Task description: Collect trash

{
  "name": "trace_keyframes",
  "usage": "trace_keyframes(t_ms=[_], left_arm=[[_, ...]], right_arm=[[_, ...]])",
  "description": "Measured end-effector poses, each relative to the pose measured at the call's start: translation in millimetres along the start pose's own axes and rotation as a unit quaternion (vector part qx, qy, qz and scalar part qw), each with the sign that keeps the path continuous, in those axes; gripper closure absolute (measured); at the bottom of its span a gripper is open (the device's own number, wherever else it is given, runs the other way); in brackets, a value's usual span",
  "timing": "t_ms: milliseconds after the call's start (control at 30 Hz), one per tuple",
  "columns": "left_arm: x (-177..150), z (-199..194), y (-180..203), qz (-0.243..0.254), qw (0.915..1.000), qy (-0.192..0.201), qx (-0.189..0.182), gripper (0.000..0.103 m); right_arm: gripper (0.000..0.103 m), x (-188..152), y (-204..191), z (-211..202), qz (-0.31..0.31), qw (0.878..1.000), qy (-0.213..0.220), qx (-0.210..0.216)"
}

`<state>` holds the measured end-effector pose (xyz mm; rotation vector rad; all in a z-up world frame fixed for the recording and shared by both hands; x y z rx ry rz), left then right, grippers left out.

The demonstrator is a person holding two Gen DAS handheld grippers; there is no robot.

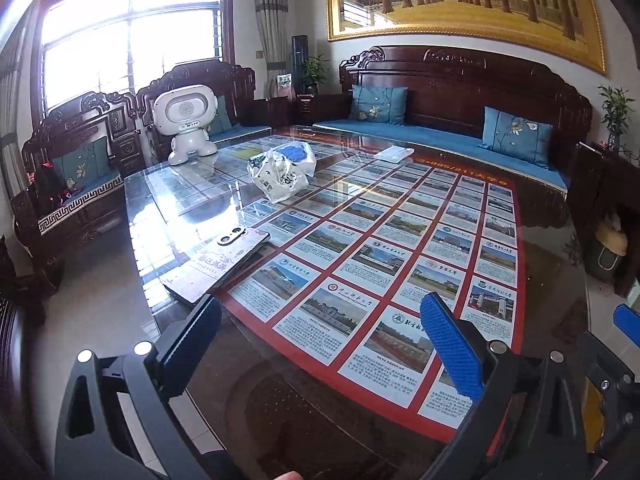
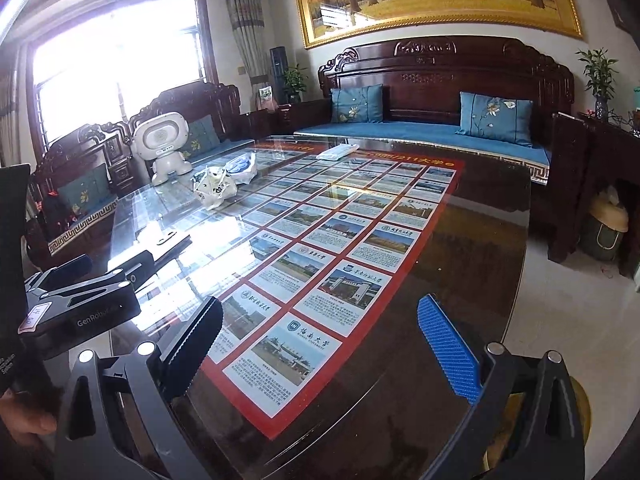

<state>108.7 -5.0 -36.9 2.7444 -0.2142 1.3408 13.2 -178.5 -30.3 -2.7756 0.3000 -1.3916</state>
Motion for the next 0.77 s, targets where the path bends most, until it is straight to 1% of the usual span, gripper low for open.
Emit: trace_keyframes(t_ms=[33,100,200,267,433,600,633,700,767], left_arm=[[0.3,-4.1,1.4,0.006,0.9999,0.010,0.005,0.004],[0.8,-9.3,4.5,0.015,0.9997,0.020,0.002,0.004],[3.7,-11.7,6.4,0.019,0.9996,0.019,-0.002,0.004],[4.3,-12.2,6.8,0.020,0.9996,0.019,0.006,0.004],[2.7,-6.5,5.1,0.011,0.9999,0.002,-0.004,0.004],[1.8,2.4,6.4,0.012,0.9992,-0.020,-0.034,0.004],[1.9,4.0,6.5,0.012,0.9991,-0.020,-0.036,0.004],[2.7,8.7,6.0,0.011,0.9995,-0.017,-0.025,0.004],[4.9,19.0,3.6,0.007,0.9995,-0.022,-0.022,0.004]], right_arm=[[0.008,-0.5,0.0,0.0,0.001,1.000,-0.001,0.001],[0.008,-1.0,-0.3,0.5,0.002,1.000,-0.004,0.012],[0.008,-1.3,-1.5,0.8,-0.001,1.000,-0.007,0.015],[0.008,-1.2,-1.8,-0.3,-0.002,1.000,-0.005,0.015],[0.008,-1.0,3.3,-0.9,0.007,1.000,-0.008,0.014],[0.008,0.2,8.9,0.1,0.014,1.000,-0.006,0.006],[0.008,1.0,9.4,0.6,0.014,1.000,-0.006,0.004],[0.008,2.1,9.6,4.0,0.012,1.000,-0.009,0.001],[0.008,4.0,7.4,12.6,0.007,1.000,-0.019,-0.001]])
Point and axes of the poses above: each gripper's, at about its wrist camera, not at the fingertips, and z roughly the way its jaws point, y to its right, x to its top, the point moved 1 cm from there along z, roughly the way its jaws point, and after that the axes turned 1 degree about z, right-handed, at the moved point
